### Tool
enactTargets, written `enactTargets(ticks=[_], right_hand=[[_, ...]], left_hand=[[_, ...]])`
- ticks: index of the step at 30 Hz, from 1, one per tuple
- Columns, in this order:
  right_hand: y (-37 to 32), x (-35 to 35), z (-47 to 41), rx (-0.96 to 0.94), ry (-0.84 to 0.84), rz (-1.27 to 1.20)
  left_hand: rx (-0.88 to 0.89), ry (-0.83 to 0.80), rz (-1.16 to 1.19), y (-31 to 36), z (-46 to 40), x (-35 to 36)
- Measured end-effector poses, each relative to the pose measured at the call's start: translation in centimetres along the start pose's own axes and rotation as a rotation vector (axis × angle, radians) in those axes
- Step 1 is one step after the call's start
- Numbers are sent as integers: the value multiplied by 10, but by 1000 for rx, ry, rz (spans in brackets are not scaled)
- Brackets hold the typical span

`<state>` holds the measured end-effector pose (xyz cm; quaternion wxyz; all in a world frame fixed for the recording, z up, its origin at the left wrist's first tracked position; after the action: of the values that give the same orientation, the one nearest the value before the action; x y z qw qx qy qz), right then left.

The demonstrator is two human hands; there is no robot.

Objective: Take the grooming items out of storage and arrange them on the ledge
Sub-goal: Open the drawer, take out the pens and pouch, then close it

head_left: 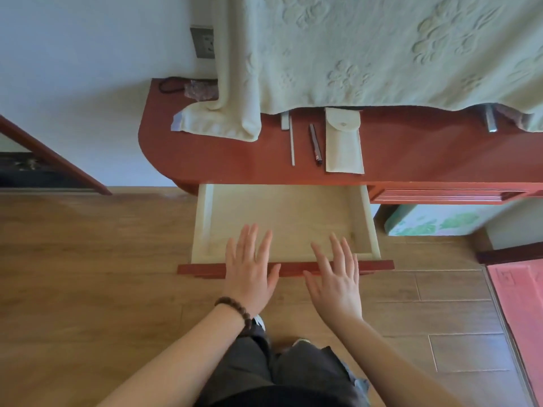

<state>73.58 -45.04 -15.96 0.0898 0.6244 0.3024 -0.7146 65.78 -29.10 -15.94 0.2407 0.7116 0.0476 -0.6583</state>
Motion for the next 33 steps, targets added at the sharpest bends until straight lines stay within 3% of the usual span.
enactTargets(ticks=[7,15,17,20,24,26,28,31,33], right_hand=[[21,36,23,-20,-226,210],[17,33,-17,-9,-313,204],[15,25,-36,60,-253,108],[15,19,-52,344,-91,-178],[16,35,-78,585,-51,-459],[14,44,-94,620,-51,-522],[8,50,-106,641,-24,-562],[3,56,-113,645,43,-600],[3,61,-116,641,70,-608]], left_hand=[[-125,-193,-147,-10,50,45],[-129,-334,-216,-18,7,41],[-127,-334,-215,-23,-14,41],[-111,-318,-224,-29,-45,41],[-134,-228,-170,-35,-75,39],[-285,-64,-53,-36,-77,34],[-557,83,137,-37,-72,31],[-933,55,474,-35,-69,42],[-992,17,667,-31,-80,50]])
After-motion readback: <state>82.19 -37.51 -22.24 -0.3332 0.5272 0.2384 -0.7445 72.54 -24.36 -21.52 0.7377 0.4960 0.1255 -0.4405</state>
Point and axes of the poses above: each hand's wrist, its own z-axis away from the middle knuckle, its own x-axis out of the palm, y = z × x, the point moved 4 cm from there along -z, towards the middle knuckle, and after that the axes turned 2 degrees about y, right-handed, at the moved point
